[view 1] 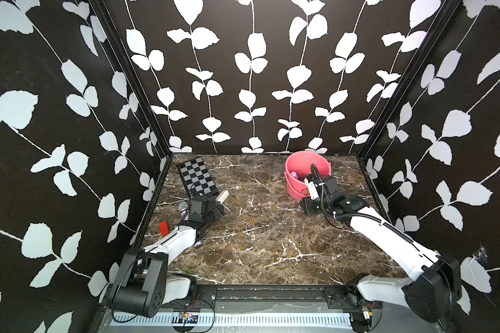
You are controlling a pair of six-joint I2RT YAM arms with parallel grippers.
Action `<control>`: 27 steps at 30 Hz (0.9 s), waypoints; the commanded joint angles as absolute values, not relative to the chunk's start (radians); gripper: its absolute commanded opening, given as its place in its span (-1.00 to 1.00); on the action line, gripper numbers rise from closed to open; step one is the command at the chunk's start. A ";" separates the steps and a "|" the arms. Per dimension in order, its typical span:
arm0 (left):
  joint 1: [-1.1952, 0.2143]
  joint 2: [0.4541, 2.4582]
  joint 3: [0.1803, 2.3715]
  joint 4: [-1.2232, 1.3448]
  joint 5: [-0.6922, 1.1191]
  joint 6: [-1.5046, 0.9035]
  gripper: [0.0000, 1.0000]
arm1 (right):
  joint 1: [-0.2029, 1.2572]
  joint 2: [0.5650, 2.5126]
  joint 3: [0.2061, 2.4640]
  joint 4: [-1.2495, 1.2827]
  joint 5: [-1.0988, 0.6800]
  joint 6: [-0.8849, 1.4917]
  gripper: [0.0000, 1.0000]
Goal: Brush the soil off the hand trowel and place it into the bucket
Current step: Place the brush at the center of the board.
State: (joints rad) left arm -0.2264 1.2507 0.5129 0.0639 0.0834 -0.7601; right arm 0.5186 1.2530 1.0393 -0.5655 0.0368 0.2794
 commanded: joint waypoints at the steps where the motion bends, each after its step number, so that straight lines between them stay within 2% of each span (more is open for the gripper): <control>1: -0.222 1.225 0.570 -0.077 0.119 -0.594 0.28 | 0.525 1.222 1.036 -0.555 0.090 0.267 -0.02; 8: -0.224 1.313 0.643 -0.141 0.288 -0.491 0.31 | 0.525 1.245 1.038 -0.551 0.061 0.277 -0.02; 14: -0.234 1.386 0.661 -0.147 0.308 -0.488 0.32 | 0.525 1.249 1.036 -0.553 0.052 0.280 -0.02; 16: -0.243 1.393 0.672 -0.170 0.281 -0.469 0.33 | 0.526 1.250 1.035 -0.553 0.053 0.280 -0.02; 21: -0.317 1.366 0.718 -0.299 0.073 -0.371 0.35 | 0.525 1.254 1.026 -0.546 0.046 0.285 -0.02; 27: -0.380 1.387 0.750 -0.388 -0.056 -0.321 0.37 | 0.525 1.261 1.028 -0.536 0.040 0.288 -0.01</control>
State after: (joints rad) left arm -0.3622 1.3930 0.7208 -0.2962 0.0494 -0.3740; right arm 0.5186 1.2514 1.0386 -0.5636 0.0441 0.2806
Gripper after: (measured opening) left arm 0.683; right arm 0.493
